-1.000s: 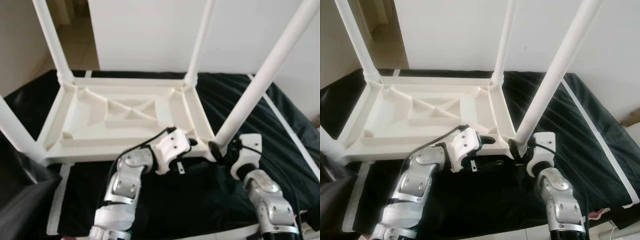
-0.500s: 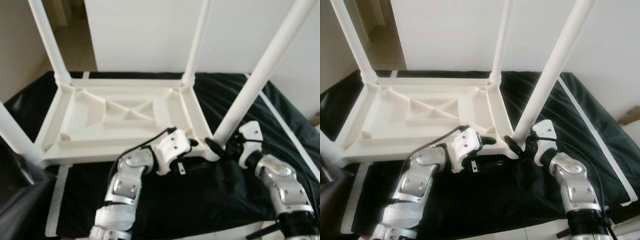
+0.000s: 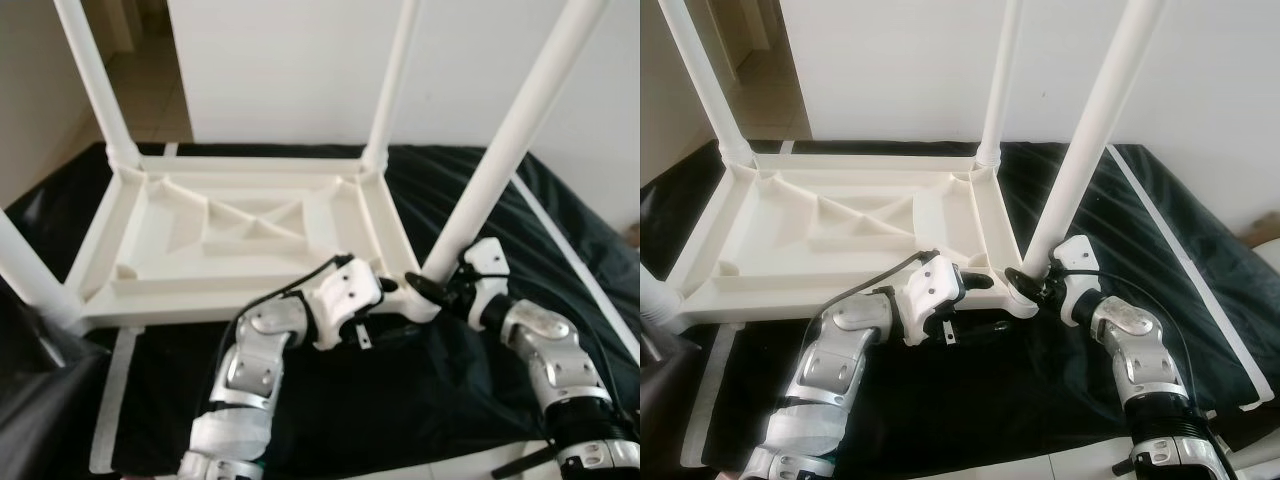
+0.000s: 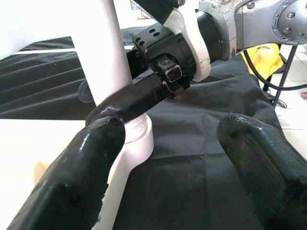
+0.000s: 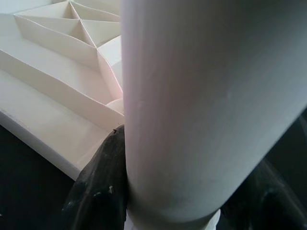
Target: Building children table
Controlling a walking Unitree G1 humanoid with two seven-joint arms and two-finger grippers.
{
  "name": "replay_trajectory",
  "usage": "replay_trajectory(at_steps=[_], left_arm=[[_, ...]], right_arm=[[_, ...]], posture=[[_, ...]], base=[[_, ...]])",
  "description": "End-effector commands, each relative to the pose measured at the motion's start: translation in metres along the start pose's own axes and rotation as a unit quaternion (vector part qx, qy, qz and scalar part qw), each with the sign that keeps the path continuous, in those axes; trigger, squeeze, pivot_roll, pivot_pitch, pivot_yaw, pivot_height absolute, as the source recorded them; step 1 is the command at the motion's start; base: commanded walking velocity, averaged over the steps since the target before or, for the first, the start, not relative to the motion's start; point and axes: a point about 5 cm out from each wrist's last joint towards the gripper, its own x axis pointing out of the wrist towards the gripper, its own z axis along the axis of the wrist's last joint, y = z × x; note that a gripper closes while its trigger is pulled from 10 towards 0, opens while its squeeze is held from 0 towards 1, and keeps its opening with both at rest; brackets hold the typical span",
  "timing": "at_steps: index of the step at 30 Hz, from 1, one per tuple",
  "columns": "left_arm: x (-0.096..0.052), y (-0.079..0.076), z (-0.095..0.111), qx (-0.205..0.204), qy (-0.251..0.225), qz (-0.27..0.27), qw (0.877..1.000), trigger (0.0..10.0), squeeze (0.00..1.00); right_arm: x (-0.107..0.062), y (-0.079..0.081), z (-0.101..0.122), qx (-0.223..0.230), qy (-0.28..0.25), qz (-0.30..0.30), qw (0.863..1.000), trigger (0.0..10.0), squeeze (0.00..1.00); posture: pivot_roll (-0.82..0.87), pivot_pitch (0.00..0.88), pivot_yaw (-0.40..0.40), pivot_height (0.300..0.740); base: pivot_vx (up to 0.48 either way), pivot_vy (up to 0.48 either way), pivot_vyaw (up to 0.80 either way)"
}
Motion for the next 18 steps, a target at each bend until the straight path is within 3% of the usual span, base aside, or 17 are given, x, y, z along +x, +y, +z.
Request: replay_trajectory(at_steps=[1, 2, 3, 5, 6, 13, 14, 17, 18], left_arm=[[-0.0001, 0.0095, -0.0028, -0.007, 0.001, 0.135, 0.991, 10.0, 0.0], [-0.0001, 0.0095, -0.0028, -0.007, 0.001, 0.135, 0.991, 10.0, 0.0], [0.0, 0.009, -0.003, -0.007, 0.001, 0.134, 0.991, 10.0, 0.0], [0.0, 0.009, -0.003, -0.007, 0.001, 0.134, 0.991, 10.0, 0.0], [0.0005, 0.0082, -0.0031, -0.008, 0.002, 0.133, 0.991, 10.0, 0.0], [0.0011, 0.0071, -0.0035, -0.009, 0.002, 0.129, 0.992, 10.0, 0.0], [0.0018, 0.0062, -0.0038, -0.009, 0.002, 0.127, 0.992, 10.0, 0.0], [0.0018, 0.0062, -0.0038, -0.009, 0.002, 0.127, 0.992, 10.0, 0.0], [0.0022, 0.0054, -0.0041, -0.011, 0.002, 0.124, 0.992, 10.0, 0.0]], right_arm=[[0.0003, 0.0063, -0.0134, -0.005, 0.034, 0.02, 0.999, 0.0, 0.0], [0.0003, 0.0063, -0.0134, -0.005, 0.034, 0.02, 0.999, 0.0, 0.0], [-0.0004, 0.0062, -0.0154, -0.006, 0.039, 0.017, 0.999, 3.3, 0.0], [-0.0004, 0.0062, -0.0154, -0.006, 0.039, 0.017, 0.999, 3.3, 0.0], [-0.0015, 0.0064, -0.0169, -0.002, 0.041, 0.01, 0.999, 10.0, 0.0], [-0.0032, 0.0054, -0.0176, 0.008, 0.048, -0.029, 0.998, 10.0, 0.0], [-0.0032, 0.0054, -0.0184, 0.025, 0.055, -0.069, 0.996, 10.0, 0.0], [-0.0032, 0.0054, -0.0184, 0.025, 0.055, -0.069, 0.996, 10.0, 0.0], [-0.0033, 0.0061, -0.0193, 0.042, 0.062, -0.105, 0.992, 10.0, 0.0]], posture=[[0.01, 0.0, -0.081, 0.74], [0.01, 0.0, -0.081, 0.74], [0.01, 0.0, -0.078, 0.74], [0.01, 0.0, -0.078, 0.74], [0.01, 0.0, -0.078, 0.74], [0.0, 0.0, -0.071, 0.74], [-0.01, 0.0, -0.067, 0.74], [-0.01, 0.0, -0.067, 0.74], [-0.01, 0.0, -0.067, 0.74]], base=[[0.0, 0.0, 0.0], [0.0, 0.0, 0.0], [0.0, 0.0, 0.0], [0.0, 0.0, 0.0], [0.0, 0.0, 0.0], [0.0, 0.0, 0.0], [0.0, 0.0, 0.0], [0.0, 0.0, 0.0], [0.0, 0.0, 0.0]])
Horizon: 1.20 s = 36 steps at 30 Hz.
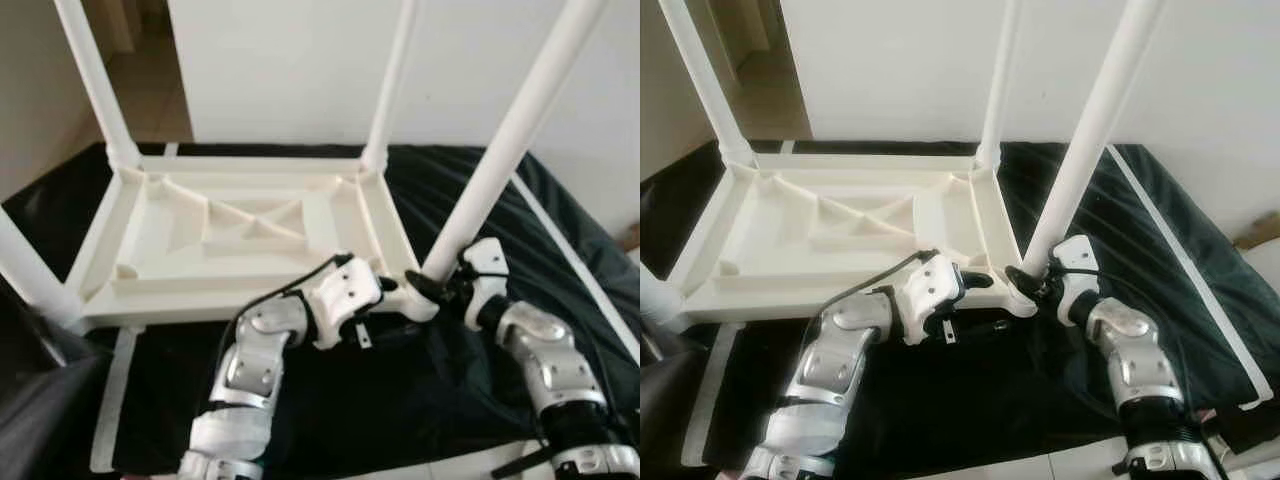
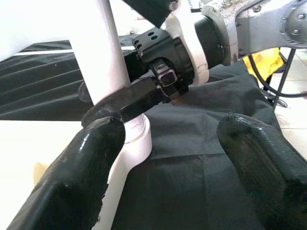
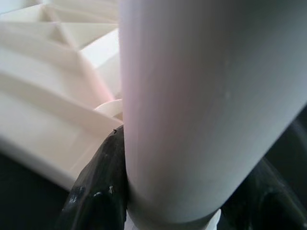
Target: Building children table
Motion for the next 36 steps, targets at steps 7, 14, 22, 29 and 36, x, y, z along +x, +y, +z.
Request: replay_trajectory(at_steps=[7, 14, 22, 29, 36], left_arm=[[0.003, 0.002, -0.006, -0.012, 0.004, 0.116, 0.993, 10.0, 0.0], [0.003, 0.002, -0.005, -0.01, 0.004, 0.112, 0.994, 10.0, 0.0], [0.003, 0.0, -0.006, -0.011, 0.005, 0.112, 0.994, 10.0, 0.0], [0.007, -0.001, -0.005, -0.009, 0.002, 0.103, 0.995, 10.0, 0.0], [0.007, -0.003, -0.005, -0.009, 0.002, 0.101, 0.995, 10.0, 0.0]], right_arm=[[-0.009, 0.012, -0.023, 0.062, 0.075, -0.13, 0.987, 10.0, 0.0], [-0.011, 0.045, -0.019, 0.144, 0.071, -0.234, 0.959, 10.0, 0.0], [-0.014, 0.063, -0.011, 0.179, 0.054, -0.292, 0.938, 10.0, 0.0], [-0.015, 0.064, -0.002, 0.179, 0.04, -0.288, 0.94, 10.0, 0.0], [-0.017, 0.066, 0.0, 0.181, 0.044, -0.291, 0.938, 10.0, 0.0]], posture=[[-0.02, 0.0, -0.062, 0.74], [-0.02, 0.0, -0.067, 0.74], [-0.01, 0.0, -0.071, 0.74], [-0.02, 0.0, -0.07, 0.74], [-0.02, 0.0, -0.071, 0.74]], base=[[0.0, 0.0, 0.0], [0.0, 0.0, 0.0], [0.0, 0.0, 0.0], [0.0, 0.0, 0.0], [0.0, 0.0, 0.0]])
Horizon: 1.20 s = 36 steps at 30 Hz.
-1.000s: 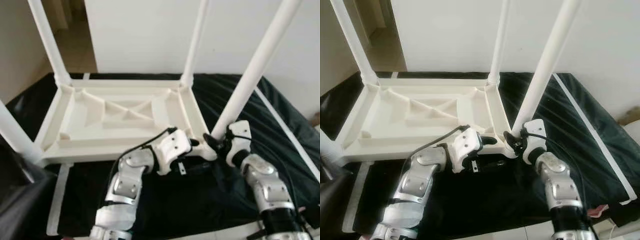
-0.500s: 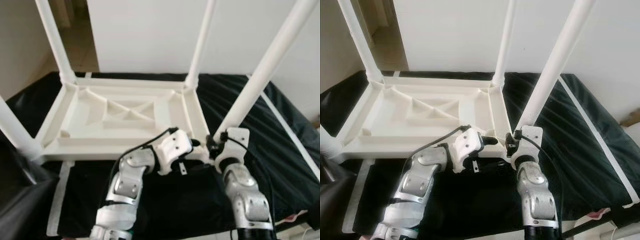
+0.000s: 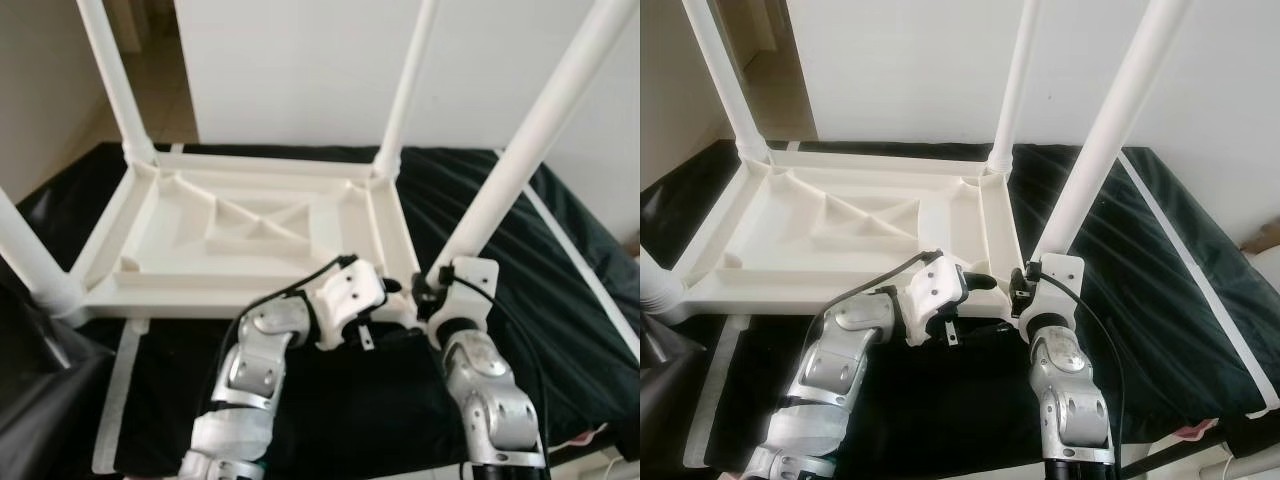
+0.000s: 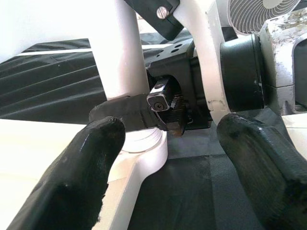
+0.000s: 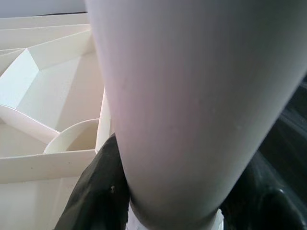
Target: Building children table
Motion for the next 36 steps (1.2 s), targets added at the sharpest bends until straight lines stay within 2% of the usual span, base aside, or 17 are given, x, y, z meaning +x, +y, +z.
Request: replay_trajectory(at_steps=[1, 2, 3, 5, 7, 18, 19, 21, 22, 23, 24, 25, 27, 30, 31, 33, 36], left_arm=[[0.005, -0.002, -0.007, -0.016, 0.004, 0.106, 0.994, 10.0, 0.0], [0.005, -0.002, -0.007, -0.016, 0.004, 0.106, 0.994, 10.0, 0.0], [0.005, -0.002, -0.007, -0.016, 0.004, 0.107, 0.994, 10.0, 0.0], [0.005, -0.002, -0.007, -0.016, 0.004, 0.107, 0.994, 10.0, 0.0], [0.005, -0.002, -0.007, -0.016, 0.004, 0.108, 0.994, 10.0, 0.0], [0.005, -0.003, -0.008, -0.017, 0.005, 0.105, 0.994, 10.0, 0.0], [0.005, -0.004, -0.008, -0.015, 0.007, 0.098, 0.995, 10.0, 0.0], [0.005, -0.004, -0.008, -0.015, 0.007, 0.098, 0.995, 10.0, 0.0], [0.004, -0.005, -0.009, -0.014, 0.009, 0.093, 0.996, 10.0, 0.0], [0.004, -0.005, -0.009, -0.014, 0.009, 0.093, 0.996, 10.0, 0.0], [0.005, -0.006, -0.009, -0.012, 0.011, 0.089, 0.996, 10.0, 0.0], [0.005, -0.006, -0.009, -0.012, 0.011, 0.089, 0.996, 10.0, 0.0], [0.005, -0.005, -0.008, -0.01, 0.011, 0.086, 0.996, 10.0, 0.0], [0.006, -0.004, -0.007, -0.008, 0.011, 0.084, 0.996, 10.0, 0.0], [0.006, -0.003, -0.007, -0.007, 0.011, 0.083, 0.996, 10.0, 0.0], [0.006, -0.003, -0.007, -0.007, 0.011, 0.083, 0.996, 10.0, 0.0], [0.005, -0.002, -0.007, -0.005, 0.012, 0.084, 0.996, 10.0, 0.0]], right_arm=[[-0.004, 0.001, -0.01, 0.02, 0.031, -0.011, 0.999, 10.0, 0.0], [-0.004, 0.001, -0.01, 0.02, 0.031, -0.011, 0.999, 10.0, 0.0], [-0.003, 0.0, -0.006, 0.021, 0.02, 0.001, 1.0, 10.0, 1.0], [-0.003, 0.0, -0.005, 0.02, 0.017, 0.006, 1.0, 10.0, 1.0], [0.0, -0.009, 0.003, 0.007, -0.003, 0.014, 1.0, 10.0, 1.0], [0.004, -0.033, 0.009, -0.027, -0.016, 0.056, 0.998, 10.0, 1.0], [0.005, -0.04, 0.008, -0.037, -0.016, 0.082, 0.996, 10.0, 0.0], [0.005, -0.04, 0.008, -0.037, -0.016, 0.082, 0.996, 10.0, 0.0], [0.006, -0.046, 0.009, -0.056, -0.02, 0.114, 0.992, 10.0, 0.0], [0.006, -0.046, 0.009, -0.056, -0.02, 0.114, 0.992, 10.0, 0.0], [0.008, -0.051, 0.01, -0.085, -0.025, 0.158, 0.984, 10.0, 0.0], [0.008, -0.051, 0.01, -0.085, -0.025, 0.158, 0.984, 10.0, 0.0], [0.012, -0.054, 0.013, -0.128, -0.026, 0.227, 0.965, 10.0, 0.0], [0.017, -0.054, 0.015, -0.146, -0.026, 0.248, 0.957, 10.0, 0.0], [0.022, -0.051, 0.017, -0.16, -0.027, 0.266, 0.95, 10.0, 0.0], [0.022, -0.051, 0.017, -0.16, -0.027, 0.266, 0.95, 10.0, 0.0], [0.027, -0.046, 0.016, -0.183, -0.022, 0.306, 0.934, 10.0, 0.0]], posture=[[-0.02, 0.0, -0.072, 0.74], [-0.02, 0.0, -0.072, 0.74], [-0.02, 0.0, -0.074, 0.74], [-0.02, 0.0, -0.074, 0.74], [-0.02, 0.0, -0.073, 0.74], [-0.03, 0.0, -0.072, 0.74], [-0.03, 0.0, -0.067, 0.74], [-0.03, 0.0, -0.067, 0.74], [-0.03, 0.0, -0.064, 0.74], [-0.03, 0.0, -0.064, 0.74], [-0.03, 0.0, -0.059, 0.74], [-0.03, 0.0, -0.059, 0.74], [-0.04, 0.0, -0.051, 0.74], [-0.04, 0.0, -0.047, 0.74], [-0.03, 0.0, -0.047, 0.74], [-0.03, 0.0, -0.047, 0.74], [-0.03, 0.0, -0.046, 0.74]], base=[[0.0, 0.0, 0.0], [0.0, 0.0, 0.0], [0.0, 0.0, 0.0], [0.0, 0.0, 0.0], [0.0, 0.0, 0.0], [0.0, 0.0, 0.0], [0.0, 0.0, 0.0], [0.0, 0.0, 0.0], [0.0, 0.0, 0.0], [0.0, 0.0, 0.0], [0.0, 0.0, 0.0], [0.0, 0.0, 0.0], [0.0, 0.0, 0.0], [0.0, 0.0, 0.0], [0.0, 0.0, 0.0], [0.0, 0.0, 0.0], [0.0, 0.0, 0.0]])
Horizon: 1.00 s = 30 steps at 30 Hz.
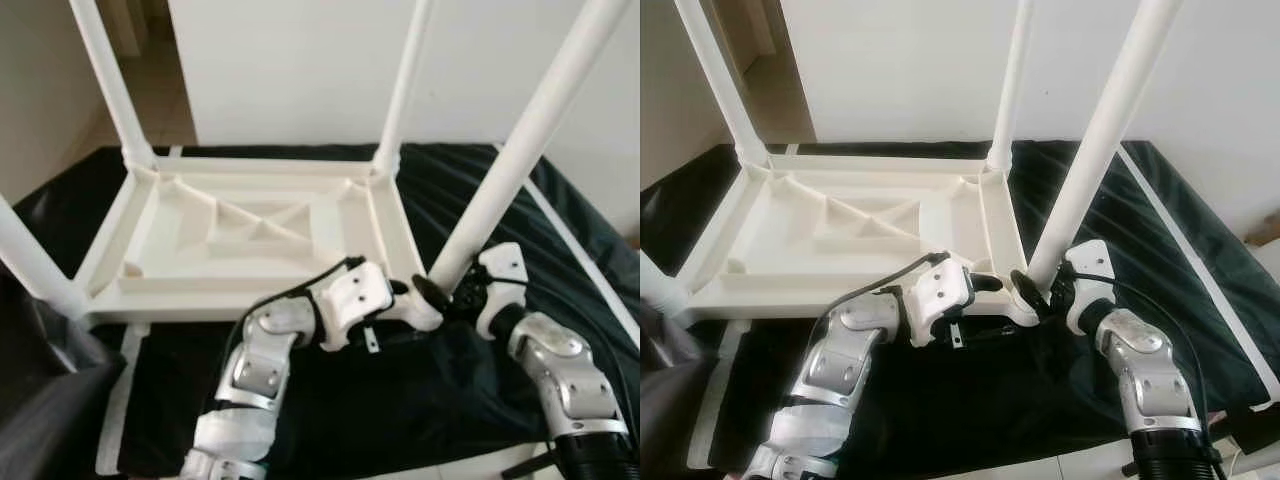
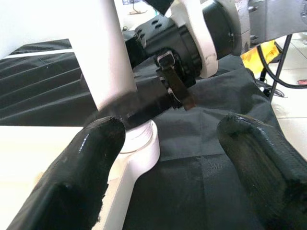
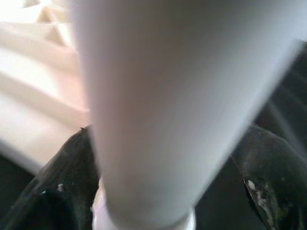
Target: Building children table
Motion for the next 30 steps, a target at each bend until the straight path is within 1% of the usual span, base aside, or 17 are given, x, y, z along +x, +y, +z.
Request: replay_trajectory(at_steps=[1, 3, 4, 5, 6, 7, 8, 9, 11, 12, 20, 21, 23, 24, 30], left_arm=[[0.001, 0.001, -0.01, -0.016, 0.011, 0.098, 0.995, 10.0, 0.0], [0.001, 0.001, -0.01, -0.015, 0.012, 0.1, 0.995, 10.0, 0.0], [0.001, 0.001, -0.01, -0.015, 0.012, 0.1, 0.995, 10.0, 0.0], [0.0, 0.001, -0.01, -0.015, 0.012, 0.101, 0.995, 10.0, 0.0], [0.0, 0.001, -0.009, -0.014, 0.012, 0.102, 0.995, 10.0, 0.0], [0.0, 0.001, -0.009, -0.014, 0.012, 0.102, 0.995, 10.0, 0.0], [0.0, 0.001, -0.009, -0.014, 0.012, 0.102, 0.995, 10.0, 0.0], [0.0, 0.002, -0.009, -0.014, 0.012, 0.103, 0.994, 10.0, 0.0], [0.0, 0.002, -0.009, -0.014, 0.012, 0.104, 0.994, 10.0, 0.0], [-0.001, 0.002, -0.009, -0.014, 0.012, 0.104, 0.994, 10.0, 0.0], [0.0, 0.002, -0.009, -0.013, 0.012, 0.104, 0.994, 10.0, 0.0], [0.0, 0.002, -0.009, -0.013, 0.012, 0.103, 0.994, 10.0, 0.0], [0.0, 0.002, -0.009, -0.013, 0.012, 0.103, 0.994, 10.0, 0.0], [0.0, 0.002, -0.009, -0.013, 0.012, 0.103, 0.994, 10.0, 0.0], [0.0, 0.002, -0.008, -0.012, 0.012, 0.101, 0.995, 10.0, 0.0]], right_arm=[[0.003, 0.001, -0.001, -0.015, 0.005, 0.022, 1.0, 10.0, 0.0], [0.007, 0.001, -0.003, -0.025, 0.008, 0.044, 0.999, 10.0, 0.0], [0.007, 0.001, -0.003, -0.025, 0.008, 0.044, 0.999, 10.0, 0.0], [0.008, 0.001, -0.003, -0.028, 0.009, 0.052, 0.998, 8.3, 0.0], [0.01, 0.002, -0.004, -0.032, 0.008, 0.064, 0.997, 7.9, 0.0], [0.01, 0.002, -0.004, -0.032, 0.008, 0.064, 0.997, 7.9, 0.0], [0.01, 0.003, -0.004, -0.035, 0.008, 0.075, 0.997, 5.8, 0.0], [0.011, 0.004, -0.004, -0.036, 0.007, 0.086, 0.996, 2.5, 0.0], [0.012, 0.005, -0.004, -0.036, 0.005, 0.094, 0.995, 2.5, 0.0], [0.012, 0.005, -0.005, -0.037, 0.005, 0.097, 0.995, 0.0, 0.0], [0.009, 0.002, -0.01, -0.037, 0.007, 0.105, 0.994, 0.0, 0.0], [0.007, 0.002, -0.012, -0.033, 0.011, 0.105, 0.994, 3.1, 0.0], [0.007, 0.001, -0.013, -0.03, 0.013, 0.103, 0.994, 3.1, 0.0], [0.007, 0.002, -0.014, -0.025, 0.014, 0.104, 0.994, 10.0, 0.0], [0.006, 0.001, -0.017, -0.003, 0.015, 0.097, 0.995, 10.0, 0.0]], posture=[[-0.03, 0.0, -0.046, 0.74], [-0.02, 0.0, -0.048, 0.74], [-0.02, 0.0, -0.048, 0.74], [-0.02, 0.0, -0.05, 0.74], [-0.02, 0.0, -0.05, 0.74], [-0.02, 0.0, -0.05, 0.74], [-0.01, 0.0, -0.053, 0.74], [-0.01, 0.0, -0.053, 0.74], [-0.01, 0.0, -0.053, 0.74], [-0.01, 0.0, -0.054, 0.74], [-0.02, 0.0, -0.05, 0.74], [-0.02, 0.0, -0.049, 0.74], [-0.02, 0.0, -0.049, 0.74], [-0.02, 0.0, -0.048, 0.74], [-0.03, 0.0, -0.047, 0.74]], base=[[0.0, 0.0, 0.0], [0.0, 0.0, 0.0], [0.0, 0.0, 0.0], [0.0, 0.0, 0.0], [0.0, 0.0, 0.0], [0.0, 0.0, 0.0], [0.0, 0.0, 0.0], [0.0, 0.0, 0.0], [0.0, 0.0, 0.0], [0.0, 0.0, 0.0], [0.0, 0.0, 0.0], [0.0, 0.0, 0.0], [0.0, 0.0, 0.0], [0.0, 0.0, 0.0], [0.0, 0.0, 0.0]])
